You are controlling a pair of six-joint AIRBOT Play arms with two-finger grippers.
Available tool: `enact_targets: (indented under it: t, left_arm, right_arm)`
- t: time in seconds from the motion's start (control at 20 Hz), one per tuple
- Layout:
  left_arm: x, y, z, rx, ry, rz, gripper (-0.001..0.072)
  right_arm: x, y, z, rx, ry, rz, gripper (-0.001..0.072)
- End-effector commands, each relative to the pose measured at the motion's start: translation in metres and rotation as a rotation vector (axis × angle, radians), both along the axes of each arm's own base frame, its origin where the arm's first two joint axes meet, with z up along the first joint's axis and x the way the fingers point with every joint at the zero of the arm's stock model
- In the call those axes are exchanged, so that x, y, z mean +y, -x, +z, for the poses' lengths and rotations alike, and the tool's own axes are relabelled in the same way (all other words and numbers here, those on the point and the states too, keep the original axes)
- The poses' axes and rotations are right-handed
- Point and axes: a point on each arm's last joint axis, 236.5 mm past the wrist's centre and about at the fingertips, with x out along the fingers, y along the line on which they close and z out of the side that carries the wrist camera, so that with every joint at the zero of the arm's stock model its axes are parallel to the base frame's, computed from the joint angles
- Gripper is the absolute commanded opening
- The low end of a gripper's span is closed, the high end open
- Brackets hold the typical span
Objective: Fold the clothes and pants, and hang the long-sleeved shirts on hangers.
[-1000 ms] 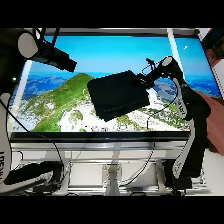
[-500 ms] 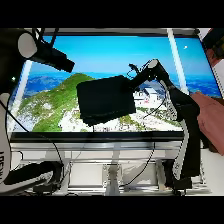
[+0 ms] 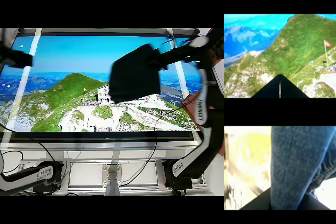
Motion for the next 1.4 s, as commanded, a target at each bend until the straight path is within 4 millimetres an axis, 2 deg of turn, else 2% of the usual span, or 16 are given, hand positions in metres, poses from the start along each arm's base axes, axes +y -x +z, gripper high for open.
enact_targets:
  t: [0.0,0.1,0.2,0.35,0.5,0.55,0.7,0.75,0.8,0.85,1.05,1.1,1.15,1.2,1.25,1.35]
  left_arm:
    - [0.057,0.023,-0.005,0.029,0.08,0.135,0.0023]
    - [0.072,0.029,-0.004,0.024,0.08,0.174,0.0023]
    - [0.076,0.03,-0.004,0.024,0.079,0.183,0.0023]
    - [0.073,0.029,-0.004,0.024,0.084,0.178,0.0023]
    - [0.073,0.029,-0.004,0.024,0.087,0.177,0.0024]
    - [0.073,0.029,-0.004,0.024,0.089,0.179,0.0023]
    - [0.073,0.029,-0.004,0.024,0.089,0.18,0.0024]
    - [0.073,0.029,-0.004,0.024,0.089,0.18,0.0024]
    - [0.073,0.029,-0.004,0.024,0.089,0.18,0.0024]
    - [0.073,0.029,-0.004,0.024,0.089,0.18,0.0024]
    - [0.073,0.029,-0.004,0.024,0.089,0.18,0.0024]
    - [0.073,0.029,-0.004,0.024,0.089,0.18,0.0024]
    - [0.073,0.029,-0.004,0.024,0.089,0.18,0.0024]
    - [0.073,0.029,-0.004,0.024,0.089,0.18,0.0023]
    - [0.073,0.029,-0.004,0.024,0.089,0.18,0.0024]
    - [0.073,0.029,-0.004,0.024,0.089,0.18,0.0023]
  right_arm:
    - [-0.109,0.035,0.033,0.054,0.149,-0.226,0.0036]
    - [-0.176,0.064,0.042,0.102,0.245,-0.374,0.0037]
    - [-0.239,0.101,0.044,0.17,0.341,-0.516,0.0037]
    - [-0.324,0.172,0.034,0.336,0.494,-0.719,0.0036]
    - [-0.382,0.233,0.018,0.51,0.559,-0.944,0.0036]
    - [-0.393,0.25,0.012,0.571,0.544,-1.029,0.0036]
    - [-0.412,0.282,0.001,0.647,0.53,-1.105,0.0048]
    - [-0.417,0.291,-0.001,0.664,0.534,-1.125,0.0192]
    - [-0.424,0.298,-0.001,0.67,0.538,-1.147,0.0468]
    - [-0.428,0.303,-0.001,0.673,0.542,-1.163,0.0701]
    - [-0.435,0.308,-0.001,0.667,0.54,-1.184,0.067]
    - [-0.43,0.299,0.0,0.634,0.532,-1.137,0.0458]
    - [-0.422,0.284,0.001,0.574,0.531,-1.048,0.0153]
    - [-0.411,0.268,0.002,0.521,0.525,-0.964,0.007]
    - [-0.397,0.25,0.004,0.47,0.508,-0.884,0.0037]
    - [-0.353,0.199,0.017,0.332,0.395,-0.756,0.0036]
